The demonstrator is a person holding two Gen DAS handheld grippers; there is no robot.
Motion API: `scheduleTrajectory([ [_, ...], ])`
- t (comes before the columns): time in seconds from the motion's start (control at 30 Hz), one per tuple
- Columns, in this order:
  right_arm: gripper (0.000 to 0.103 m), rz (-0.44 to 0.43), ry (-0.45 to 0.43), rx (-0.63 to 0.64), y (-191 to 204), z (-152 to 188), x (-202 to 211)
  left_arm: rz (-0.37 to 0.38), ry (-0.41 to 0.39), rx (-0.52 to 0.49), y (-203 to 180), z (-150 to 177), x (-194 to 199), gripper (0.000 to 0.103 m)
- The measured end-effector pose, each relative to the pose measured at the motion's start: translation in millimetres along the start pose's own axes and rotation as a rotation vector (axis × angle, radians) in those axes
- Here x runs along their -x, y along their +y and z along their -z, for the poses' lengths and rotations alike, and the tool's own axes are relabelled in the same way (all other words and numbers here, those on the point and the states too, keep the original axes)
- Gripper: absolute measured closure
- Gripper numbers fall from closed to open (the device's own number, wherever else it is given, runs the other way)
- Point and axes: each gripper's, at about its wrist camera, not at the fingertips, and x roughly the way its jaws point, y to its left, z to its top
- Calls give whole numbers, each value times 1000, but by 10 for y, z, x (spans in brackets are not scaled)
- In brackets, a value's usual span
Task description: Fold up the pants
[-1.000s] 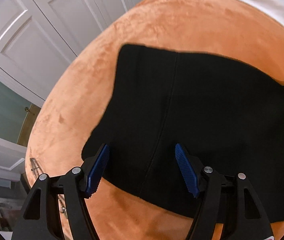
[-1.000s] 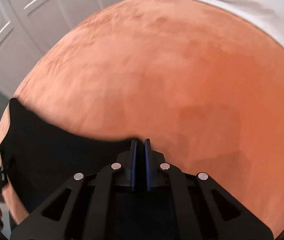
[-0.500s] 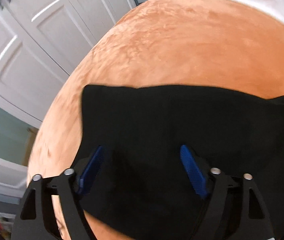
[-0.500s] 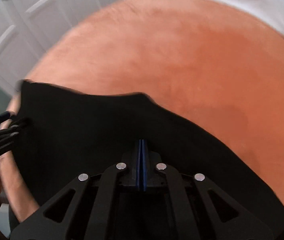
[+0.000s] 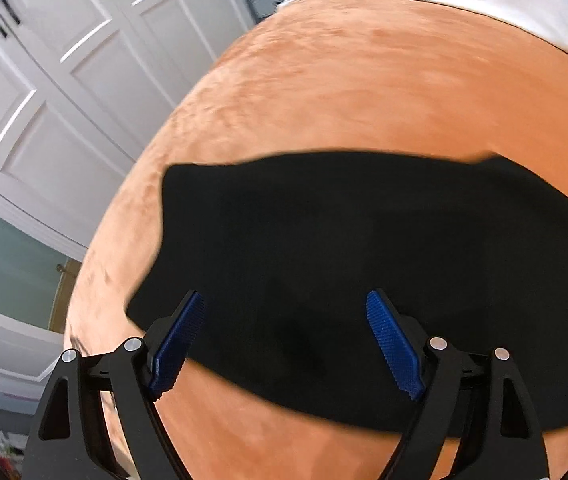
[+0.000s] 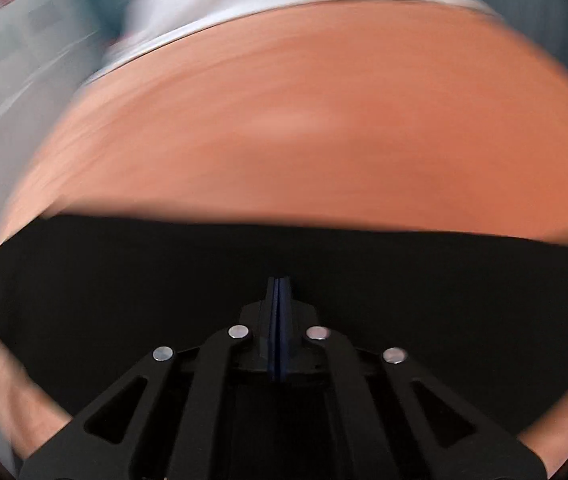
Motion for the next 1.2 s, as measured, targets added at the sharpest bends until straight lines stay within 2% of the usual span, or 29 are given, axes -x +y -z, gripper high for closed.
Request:
scheduleTrajectory([
  [0.03, 97, 23, -46, -44, -353, -2, 200, 16, -12, -18, -143, 86, 112, 21],
  [0.07, 97, 21, -48, -66, -518, 9, 261, 30, -26, -40, -302, 160, 215, 21],
  [0.13, 98, 43, 24, -65, -950, 89, 161, 66, -52, -105, -730, 301, 439, 21],
  [0.17, 103, 104, 79, -44, -1123, 119, 7, 84, -62, -128, -879, 339, 509, 21],
  [0.23, 102, 100, 40, -142, -1542, 101, 77, 115, -79, -206, -1282, 430, 760, 21],
  [0.27, 92, 133, 7, -199, -1691, 69, 210, 124, -90, -231, -1426, 461, 866, 21],
  [0.33, 53, 125, -75, -270, -1924, 83, 458, 155, -110, -276, -1686, 534, 1069, 19],
  [0.37, 16, 115, -90, -299, -1986, 122, 504, 164, -117, -288, -1779, 572, 1144, 17],
  [0.4, 14, 98, -92, -329, -2069, 183, 494, 176, -118, -307, -1881, 605, 1206, 16],
  [0.47, 17, 66, -50, -344, -2196, 284, 381, 179, -107, -345, -2041, 673, 1267, 16],
  [0.5, 29, 44, -20, -347, -2239, 315, 340, 179, -102, -356, -2088, 697, 1281, 16],
  [0.53, 31, 7, 9, -352, -2284, 353, 272, 176, -99, -364, -2123, 729, 1307, 16],
  [0.57, 31, 9, 6, -338, -2249, 388, 222, 174, -97, -367, -2128, 761, 1342, 16],
  [0.6, 37, 18, -7, -318, -2225, 385, 278, 175, -96, -367, -2136, 800, 1375, 16],
  [0.63, 45, 13, -4, -308, -2210, 411, 326, 176, -98, -365, -2140, 840, 1405, 16],
  [0.67, 62, -2, 2, -316, -2179, 387, 320, 174, -100, -361, -2110, 864, 1435, 16],
  [0.7, 74, -25, 7, -340, -2175, 357, 312, 173, -102, -359, -2082, 878, 1449, 16],
  [0.73, 82, -76, 16, -375, -2157, 323, 314, 172, -102, -353, -2048, 893, 1465, 16],
  [0.8, 82, -96, -4, -379, -2062, 285, 421, 173, -98, -338, -1938, 909, 1480, 16],
  [0.97, 82, -188, -57, -288, -1357, 15, 681, 182, -100, -286, -1579, 943, 1500, 16],
  [1.2, 82, -330, -58, -89, 73, -380, 927, 201, -86, -183, -978, 1032, 1448, 16],
])
